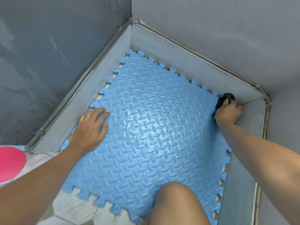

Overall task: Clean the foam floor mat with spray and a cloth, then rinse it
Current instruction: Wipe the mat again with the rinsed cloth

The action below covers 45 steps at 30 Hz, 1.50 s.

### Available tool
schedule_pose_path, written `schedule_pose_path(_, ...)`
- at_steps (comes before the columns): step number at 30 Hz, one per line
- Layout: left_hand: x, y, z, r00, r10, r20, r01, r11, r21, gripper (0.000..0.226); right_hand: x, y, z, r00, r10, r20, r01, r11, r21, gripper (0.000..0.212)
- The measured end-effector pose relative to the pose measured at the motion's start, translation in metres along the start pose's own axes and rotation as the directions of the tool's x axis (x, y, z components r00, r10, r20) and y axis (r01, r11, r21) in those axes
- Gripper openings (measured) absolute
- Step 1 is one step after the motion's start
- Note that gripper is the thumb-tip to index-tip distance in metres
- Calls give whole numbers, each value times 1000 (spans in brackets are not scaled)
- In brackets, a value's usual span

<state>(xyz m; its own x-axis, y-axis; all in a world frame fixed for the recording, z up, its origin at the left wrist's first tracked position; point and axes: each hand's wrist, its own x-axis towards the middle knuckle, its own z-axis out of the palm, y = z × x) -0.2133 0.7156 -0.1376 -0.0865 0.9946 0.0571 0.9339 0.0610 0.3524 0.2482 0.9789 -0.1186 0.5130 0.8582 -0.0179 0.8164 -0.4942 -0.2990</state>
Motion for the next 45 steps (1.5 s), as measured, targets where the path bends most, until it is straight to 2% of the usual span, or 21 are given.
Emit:
schedule_pose_path(4, -1, -2, 2, 1000, 4, 8, -4, 1000, 15, 47, -64, -94, 38, 948, -320, -10, 319, 943, 98, 39)
schedule_pose_path(7, 0, -3, 3, 1000, 8, 11, -8, 999, 31, 48, -122, -175, 59, 872, -485, 65, 471, 868, 155, 35)
schedule_pose_path(9, -1, -2, 4, 1000, 5, 14, -6, 999, 39, 48, -158, -223, 69, 782, -606, 145, 567, 789, 236, 35)
schedule_pose_path(12, 0, -3, 3, 1000, 9, 10, -9, 999, 35, 47, -193, -265, 81, 580, -775, 251, 702, 632, 327, 34)
schedule_pose_path(14, 0, -3, 1, 1000, 13, 2, -13, 999, 36, 46, -196, -265, 86, 517, -816, 259, 751, 578, 319, 34)
schedule_pose_path(16, -1, -2, 1, 1000, 15, -5, -15, 999, 37, 45, -182, -247, 87, 563, -798, 216, 729, 603, 325, 35)
schedule_pose_path(19, -1, -2, 2, 1000, 21, -17, -21, 999, 24, 42, -134, -197, 79, 698, -704, 133, 647, 699, 304, 35)
schedule_pose_path(23, -1, -1, 2, 1000, 24, -15, -23, 1000, 15, 44, -46, -100, 51, 903, -425, 65, 399, 886, 236, 38)
schedule_pose_path(25, -2, -1, 2, 1000, 22, -16, -22, 1000, 10, 45, -21, -48, 31, 958, -285, 25, 276, 942, 190, 48)
schedule_pose_path(27, -1, -1, 2, 999, 29, -21, -29, 999, 21, 45, -20, -11, 13, 964, -264, 40, 258, 961, 103, 51)
schedule_pose_path(30, -2, -1, 1, 998, 52, -21, -50, 997, 64, 44, -35, 2, 11, 934, -345, 96, 341, 938, 60, 52)
schedule_pose_path(35, -7, 5, -1, 998, 23, 51, -28, 996, 90, 49, -111, -63, 40, 882, -463, 85, 447, 881, 157, 44)
schedule_pose_path(37, -24, 2, -3, 995, 17, 97, -22, 998, 55, 48, -164, -103, 46, 820, -561, 113, 538, 823, 182, 41)
schedule_pose_path(39, -55, -7, -10, 991, 65, 117, -73, 995, 68, 47, -224, -133, 47, 701, -693, 169, 664, 720, 203, 40)
schedule_pose_path(40, -73, -11, -16, 989, 88, 118, -100, 990, 97, 48, -257, -141, 47, 597, -776, 204, 743, 631, 223, 41)
schedule_pose_path(41, -90, -15, -22, 988, 101, 114, -116, 985, 128, 48, -289, -145, 45, 456, -857, 241, 822, 509, 256, 42)
schedule_pose_path(43, -116, -25, -34, 991, 82, 105, -100, 978, 181, 47, -343, -141, 39, 105, -938, 332, 919, 219, 329, 43)
schedule_pose_path(44, -126, -32, -40, 993, 60, 98, -79, 976, 202, 46, -357, -133, 37, -36, -927, 374, 932, 104, 347, 43)
schedule_pose_path(45, -133, -38, -43, 995, 35, 94, -55, 974, 220, 44, -360, -124, 34, -108, -906, 410, 937, 45, 346, 43)
